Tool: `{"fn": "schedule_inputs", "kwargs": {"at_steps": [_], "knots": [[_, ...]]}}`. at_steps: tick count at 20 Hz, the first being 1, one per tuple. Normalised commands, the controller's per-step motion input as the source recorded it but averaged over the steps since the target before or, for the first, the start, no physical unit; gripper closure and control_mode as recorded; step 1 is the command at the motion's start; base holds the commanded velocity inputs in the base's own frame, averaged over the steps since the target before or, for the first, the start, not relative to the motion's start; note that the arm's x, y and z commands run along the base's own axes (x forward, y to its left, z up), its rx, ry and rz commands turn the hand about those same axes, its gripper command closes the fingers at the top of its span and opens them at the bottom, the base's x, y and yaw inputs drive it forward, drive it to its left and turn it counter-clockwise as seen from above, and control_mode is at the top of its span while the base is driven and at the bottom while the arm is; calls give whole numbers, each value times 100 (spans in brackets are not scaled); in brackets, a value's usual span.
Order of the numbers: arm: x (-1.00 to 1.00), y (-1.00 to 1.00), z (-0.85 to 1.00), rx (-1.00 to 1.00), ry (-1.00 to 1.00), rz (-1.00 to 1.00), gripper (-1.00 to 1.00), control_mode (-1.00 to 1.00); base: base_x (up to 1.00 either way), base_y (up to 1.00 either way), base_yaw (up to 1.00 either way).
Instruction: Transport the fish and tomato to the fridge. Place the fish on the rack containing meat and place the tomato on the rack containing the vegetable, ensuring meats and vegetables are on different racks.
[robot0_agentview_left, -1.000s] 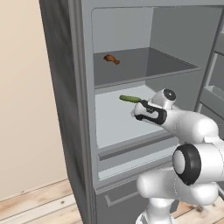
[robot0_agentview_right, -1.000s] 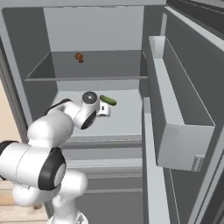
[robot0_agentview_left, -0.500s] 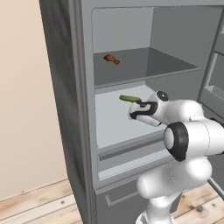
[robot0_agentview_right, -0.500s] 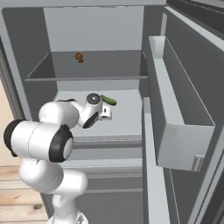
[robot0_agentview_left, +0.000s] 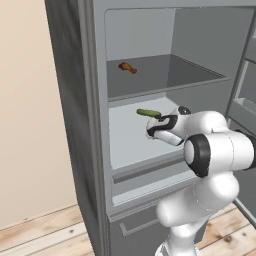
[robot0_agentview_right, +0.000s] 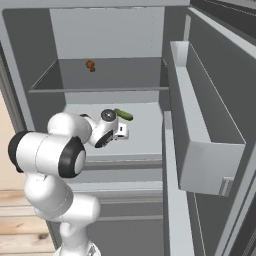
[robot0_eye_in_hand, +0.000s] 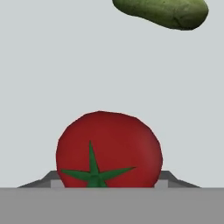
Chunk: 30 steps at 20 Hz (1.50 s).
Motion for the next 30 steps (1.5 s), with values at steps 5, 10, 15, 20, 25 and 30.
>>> {"fn": "schedule_inputs", "kwargs": {"at_steps": [5,10,15,20,25,30], "knots": [[4,0,-24,0,-2,0,100,-100,0,0,0],[14,0,-28,0,-5,0,-100,-100,0,0,0],[0,0,-1,0,-6,0,-100,-100,0,0,0],[-2,2,4,0,-1,0,-100,-100,0,0,0],[-12,3,28,-2,-6,0,-100,-100,0,0,0],[-43,1,50,-3,-8,0,-100,-100,0,0,0]]}}
